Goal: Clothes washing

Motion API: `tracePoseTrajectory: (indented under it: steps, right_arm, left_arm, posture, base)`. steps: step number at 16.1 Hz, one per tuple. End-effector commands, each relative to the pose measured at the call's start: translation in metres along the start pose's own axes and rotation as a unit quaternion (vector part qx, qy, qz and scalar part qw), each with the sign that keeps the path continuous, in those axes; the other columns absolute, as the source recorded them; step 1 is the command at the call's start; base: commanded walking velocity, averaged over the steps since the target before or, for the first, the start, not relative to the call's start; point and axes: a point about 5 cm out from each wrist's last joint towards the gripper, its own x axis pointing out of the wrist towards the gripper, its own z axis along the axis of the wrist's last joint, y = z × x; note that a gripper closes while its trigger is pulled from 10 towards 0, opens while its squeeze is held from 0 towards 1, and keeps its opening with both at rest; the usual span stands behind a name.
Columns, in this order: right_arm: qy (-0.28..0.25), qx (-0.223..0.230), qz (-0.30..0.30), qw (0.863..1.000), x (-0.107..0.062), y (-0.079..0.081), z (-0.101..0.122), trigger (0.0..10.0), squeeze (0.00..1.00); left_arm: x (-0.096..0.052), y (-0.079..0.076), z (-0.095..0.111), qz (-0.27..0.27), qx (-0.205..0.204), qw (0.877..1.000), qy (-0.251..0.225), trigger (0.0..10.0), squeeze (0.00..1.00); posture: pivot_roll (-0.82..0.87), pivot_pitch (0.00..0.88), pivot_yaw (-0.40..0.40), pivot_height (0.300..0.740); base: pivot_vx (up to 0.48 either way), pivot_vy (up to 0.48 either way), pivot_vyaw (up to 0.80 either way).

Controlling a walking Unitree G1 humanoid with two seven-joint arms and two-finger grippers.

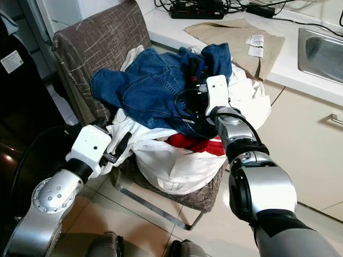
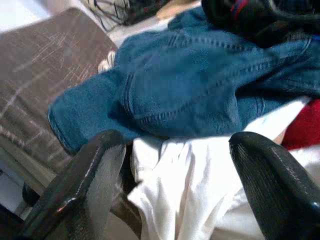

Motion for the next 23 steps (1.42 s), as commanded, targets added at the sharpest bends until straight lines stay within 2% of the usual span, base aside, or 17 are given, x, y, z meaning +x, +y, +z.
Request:
tracePoseTrajectory:
  steps: [1,2,4,6,7,8,9,10,12,13,14,15,16,18,19,21,23]
  right_arm:
    - [-0.001,-0.027,0.007,1.000,0.000,-0.001,0.002,0.0,0.00]
    - [-0.010,-0.072,0.021,0.997,0.000,0.002,0.007,0.0,0.00]
    - [-0.025,-0.111,0.023,0.993,0.000,0.000,0.012,0.0,0.00]
    - [-0.031,-0.107,0.025,0.993,-0.001,-0.002,0.012,0.0,0.00]
    - [-0.029,-0.095,0.030,0.995,-0.001,-0.001,0.010,0.0,0.00]
    - [-0.027,-0.047,0.044,0.998,-0.001,0.001,0.007,0.0,0.00]
    - [-0.032,0.025,0.063,0.997,-0.001,0.003,0.007,0.0,0.00]
    - [-0.034,0.056,0.064,0.996,-0.001,0.003,0.007,0.0,0.00]
    - [-0.022,0.040,0.073,0.996,-0.001,0.005,0.004,0.0,0.00]
    - [-0.017,0.011,0.041,0.999,-0.002,-0.002,0.002,10.0,0.00]
    - [-0.020,-0.006,-0.004,1.000,-0.003,-0.010,0.002,10.0,0.00]
    - [-0.057,-0.041,-0.089,0.994,-0.007,-0.025,0.009,10.0,1.00]
    - [-0.147,-0.089,-0.175,0.970,-0.018,-0.039,0.028,10.0,1.00]
    - [-0.212,-0.111,-0.209,0.948,-0.029,-0.043,0.036,10.0,1.00]
    - [-0.252,-0.122,-0.215,0.935,-0.042,-0.041,0.036,10.0,1.00]
    - [-0.267,-0.127,-0.223,0.929,-0.057,-0.041,0.025,10.0,1.00]
    - [-0.262,-0.142,-0.226,0.927,-0.077,-0.041,0.000,10.0,1.00]
  left_arm:
    - [0.002,-0.002,-0.001,-0.006,-0.001,1.000,0.000,10.0,0.00]
    - [0.004,-0.001,-0.001,-0.006,-0.001,1.000,-0.001,10.0,0.00]
    - [0.004,-0.001,-0.001,-0.005,0.000,1.000,-0.002,10.0,0.00]
    - [0.006,-0.002,-0.001,-0.006,0.000,1.000,-0.003,10.0,0.00]
    - [0.007,-0.002,-0.001,-0.007,0.000,1.000,-0.003,10.0,0.00]
    - [0.008,-0.003,-0.001,-0.008,0.000,1.000,-0.006,10.0,0.00]
    - [0.009,-0.003,0.000,-0.010,0.001,1.000,-0.007,10.0,0.00]
    - [0.010,-0.002,0.000,-0.010,0.002,1.000,-0.007,10.0,0.00]
    - [0.010,-0.002,-0.001,-0.010,0.003,1.000,-0.007,10.0,0.00]
    - [0.010,-0.001,0.000,-0.009,0.004,1.000,-0.009,10.0,0.00]
    - [0.010,0.000,0.000,-0.006,0.004,1.000,-0.009,10.0,0.00]
    - [0.011,0.001,-0.001,0.005,0.010,1.000,-0.008,10.0,0.00]
    - [0.014,0.001,-0.002,0.016,0.026,1.000,-0.007,10.0,0.00]
    - [0.017,-0.001,-0.002,0.018,0.027,0.999,-0.009,10.0,0.00]
    - [0.020,-0.002,-0.002,0.018,0.016,1.000,-0.014,10.0,0.00]
    - [0.025,-0.003,-0.005,0.018,0.002,1.000,-0.014,10.0,0.00]
    - [0.033,-0.009,-0.005,0.000,-0.004,1.000,-0.023,10.0,0.00]
  posture:
    - [0.18,0.087,-0.081,0.723]
    - [0.19,0.084,-0.080,0.723]
    - [0.18,0.084,-0.082,0.723]
    - [0.17,0.083,-0.081,0.723]
    - [0.17,0.082,-0.081,0.723]
    - [0.17,0.080,-0.079,0.723]
    - [0.17,0.080,-0.079,0.723]
    - [0.17,0.079,-0.077,0.723]
    - [0.17,0.076,-0.082,0.723]
    - [0.17,0.076,-0.082,0.723]
    - [0.18,0.074,-0.093,0.723]
    - [0.18,0.074,-0.093,0.723]
    - [0.15,0.071,-0.101,0.723]
    - [0.12,0.057,-0.102,0.723]
    - [0.10,0.048,-0.097,0.723]
    - [0.06,0.029,-0.092,0.723]
    - [0.02,0.007,-0.082,0.723]
  base:
    - [0.000,0.000,0.00]
    - [0.000,0.000,0.00]
    - [0.000,0.000,0.00]
    - [0.000,0.000,0.00]
    - [0.000,0.000,0.00]
    - [0.000,0.000,0.00]
    - [0.000,0.000,0.00]
    - [0.000,0.000,0.00]
    - [0.000,0.000,0.00]
    - [0.000,0.000,0.00]
    - [0.000,0.000,0.00]
    - [0.000,0.000,0.00]
    - [0.000,0.000,0.00]
    - [0.000,0.000,0.00]
    - [0.000,0.000,0.00]
    - [0.000,0.000,0.00]
    - [0.000,0.000,0.00]
